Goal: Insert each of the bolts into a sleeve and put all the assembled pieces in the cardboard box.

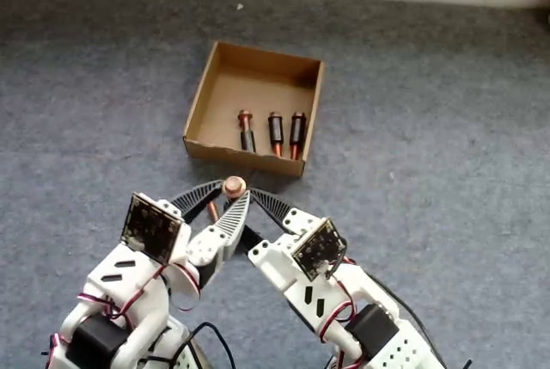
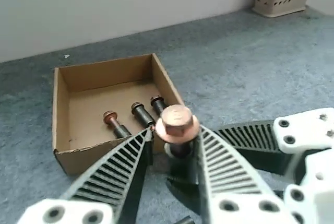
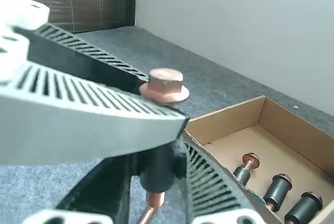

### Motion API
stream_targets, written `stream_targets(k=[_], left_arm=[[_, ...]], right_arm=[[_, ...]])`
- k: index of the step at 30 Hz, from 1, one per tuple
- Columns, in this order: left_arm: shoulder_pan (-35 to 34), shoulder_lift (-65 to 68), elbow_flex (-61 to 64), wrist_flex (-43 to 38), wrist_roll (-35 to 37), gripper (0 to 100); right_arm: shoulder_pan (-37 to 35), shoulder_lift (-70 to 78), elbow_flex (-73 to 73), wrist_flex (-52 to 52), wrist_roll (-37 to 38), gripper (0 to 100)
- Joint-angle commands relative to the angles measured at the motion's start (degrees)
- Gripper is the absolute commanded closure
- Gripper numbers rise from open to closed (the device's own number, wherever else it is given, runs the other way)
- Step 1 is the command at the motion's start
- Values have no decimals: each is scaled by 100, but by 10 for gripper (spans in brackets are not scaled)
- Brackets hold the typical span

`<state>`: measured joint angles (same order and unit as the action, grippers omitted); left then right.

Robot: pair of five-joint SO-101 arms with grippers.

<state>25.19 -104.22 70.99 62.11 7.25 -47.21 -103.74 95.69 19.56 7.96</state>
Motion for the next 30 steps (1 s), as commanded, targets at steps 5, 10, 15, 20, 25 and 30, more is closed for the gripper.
stream_targets(k=[5,10,15,20,25,30], left_arm=[[13,-22,-857,818,-141,800],[-13,-22,-1138,1099,-158,800],[-1007,-22,-1086,1073,-149,800],[-2176,-22,-356,1055,-141,802],[-3064,-22,840,316,-316,933],[-3600,-22,1947,-607,-747,986]], right_arm=[[163,-101,444,-4,18,993],[637,-101,444,418,18,993],[1095,-92,391,1218,9,993],[1648,-40,-75,1719,-519,993],[1886,-40,-725,1947,-510,993],[1886,31,-1305,1912,-369,994]])
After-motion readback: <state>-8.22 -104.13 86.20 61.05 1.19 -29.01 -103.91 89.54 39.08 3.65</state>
